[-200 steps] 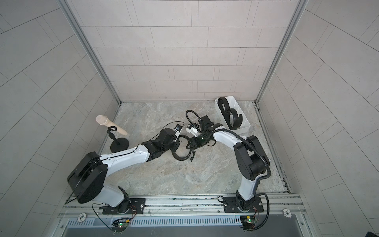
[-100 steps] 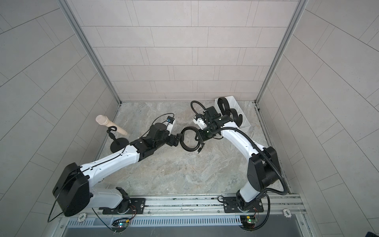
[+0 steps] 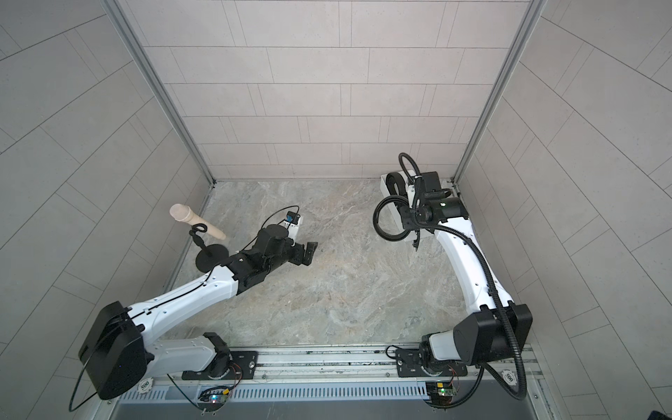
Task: Place the belts into the storage roll
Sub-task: Pick up the belt from the center of the board, then place the belt in the container.
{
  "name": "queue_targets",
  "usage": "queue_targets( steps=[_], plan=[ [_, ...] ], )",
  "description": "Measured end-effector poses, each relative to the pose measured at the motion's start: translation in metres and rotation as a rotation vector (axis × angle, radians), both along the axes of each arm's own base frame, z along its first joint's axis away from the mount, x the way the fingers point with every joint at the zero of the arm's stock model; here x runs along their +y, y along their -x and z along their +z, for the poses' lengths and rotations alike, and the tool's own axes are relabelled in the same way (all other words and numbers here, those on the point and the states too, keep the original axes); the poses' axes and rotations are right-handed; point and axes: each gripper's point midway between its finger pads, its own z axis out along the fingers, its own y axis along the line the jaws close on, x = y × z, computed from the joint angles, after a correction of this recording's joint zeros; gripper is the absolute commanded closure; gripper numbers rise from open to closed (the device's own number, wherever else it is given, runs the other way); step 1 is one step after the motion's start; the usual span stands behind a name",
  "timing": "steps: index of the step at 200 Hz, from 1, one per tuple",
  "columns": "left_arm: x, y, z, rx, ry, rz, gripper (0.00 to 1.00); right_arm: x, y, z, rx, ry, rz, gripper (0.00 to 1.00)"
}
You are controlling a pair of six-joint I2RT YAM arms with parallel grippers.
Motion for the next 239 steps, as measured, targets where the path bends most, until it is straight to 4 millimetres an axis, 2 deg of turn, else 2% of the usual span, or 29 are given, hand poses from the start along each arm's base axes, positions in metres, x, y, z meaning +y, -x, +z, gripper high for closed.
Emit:
queue_targets(
  steps=[49,69,84,106,154,201,239],
  plan=[
    [-0.001,-0.001,-0.009,0.019,-0.016,0.001,0.0,-0.06,-0.033,0.069,-0.212,0.063,-0.197,1.0],
    [-0.001,-0.002,-0.013,0.025,-0.022,0.001,0.0,-0.078,-0.051,0.084,-0.271,0.087,-0.256,1.0],
    [-0.001,-0.002,-0.013,0.025,-0.024,0.003,0.0,-0.087,-0.063,0.08,-0.287,0.099,-0.286,1.0],
    [0.0,-0.003,-0.013,0.024,-0.025,0.007,0.0,-0.093,-0.075,0.064,-0.301,0.115,-0.302,1.0],
    [-0.001,-0.004,-0.021,0.039,-0.038,0.009,0.0,-0.095,-0.089,0.05,-0.367,0.161,-0.335,1.0],
    [-0.001,-0.004,-0.024,0.046,-0.042,0.009,0.0,-0.095,-0.091,0.032,-0.405,0.172,-0.405,1.0],
    [-0.001,-0.004,-0.024,0.047,-0.039,0.014,0.0,-0.101,-0.103,0.031,-0.505,0.106,-0.498,1.0]
  ],
)
